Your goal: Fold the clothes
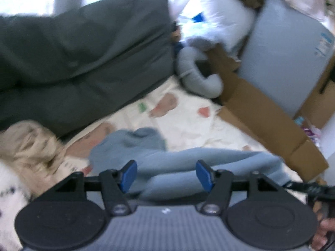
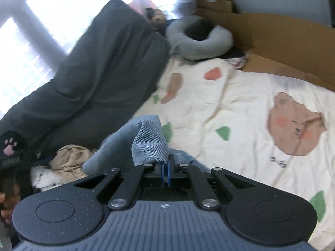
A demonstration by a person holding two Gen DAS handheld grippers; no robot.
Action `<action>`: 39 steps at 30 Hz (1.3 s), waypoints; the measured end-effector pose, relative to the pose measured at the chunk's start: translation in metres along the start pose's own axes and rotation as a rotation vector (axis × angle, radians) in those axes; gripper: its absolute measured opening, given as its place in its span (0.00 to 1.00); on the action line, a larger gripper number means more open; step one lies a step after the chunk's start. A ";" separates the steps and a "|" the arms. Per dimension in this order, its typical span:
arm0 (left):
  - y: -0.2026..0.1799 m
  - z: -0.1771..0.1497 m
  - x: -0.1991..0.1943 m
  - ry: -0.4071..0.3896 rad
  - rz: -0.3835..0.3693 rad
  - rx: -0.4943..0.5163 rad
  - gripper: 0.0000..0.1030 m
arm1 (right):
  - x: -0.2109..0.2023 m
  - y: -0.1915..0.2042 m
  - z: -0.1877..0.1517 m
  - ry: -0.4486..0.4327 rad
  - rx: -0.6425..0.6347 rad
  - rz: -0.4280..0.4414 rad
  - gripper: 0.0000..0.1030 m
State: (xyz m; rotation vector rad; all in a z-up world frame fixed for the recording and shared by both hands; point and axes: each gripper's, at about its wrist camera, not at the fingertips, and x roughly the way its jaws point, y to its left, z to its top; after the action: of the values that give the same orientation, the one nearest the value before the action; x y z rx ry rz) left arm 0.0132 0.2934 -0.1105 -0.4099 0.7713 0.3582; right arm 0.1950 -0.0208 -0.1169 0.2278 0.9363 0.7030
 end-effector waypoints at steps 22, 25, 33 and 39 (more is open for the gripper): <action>0.080 -0.097 0.121 0.275 0.255 -0.081 0.87 | 0.054 -0.119 -0.007 0.110 0.185 -0.242 0.01; 0.096 -0.118 0.144 0.356 0.238 -0.156 0.80 | 0.068 -0.126 -0.013 0.270 0.140 -0.226 0.02; 0.079 -0.133 0.156 0.436 0.193 -0.215 0.00 | 0.022 -0.132 0.023 0.314 0.011 -0.267 0.06; 0.043 -0.102 0.116 0.379 0.172 -0.117 0.00 | -0.014 -0.142 0.041 0.254 0.046 -0.237 0.21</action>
State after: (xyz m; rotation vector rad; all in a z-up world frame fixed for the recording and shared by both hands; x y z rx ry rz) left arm 0.0105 0.3005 -0.2707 -0.5312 1.1630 0.4957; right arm 0.2872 -0.1329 -0.1501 0.0657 1.2012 0.4978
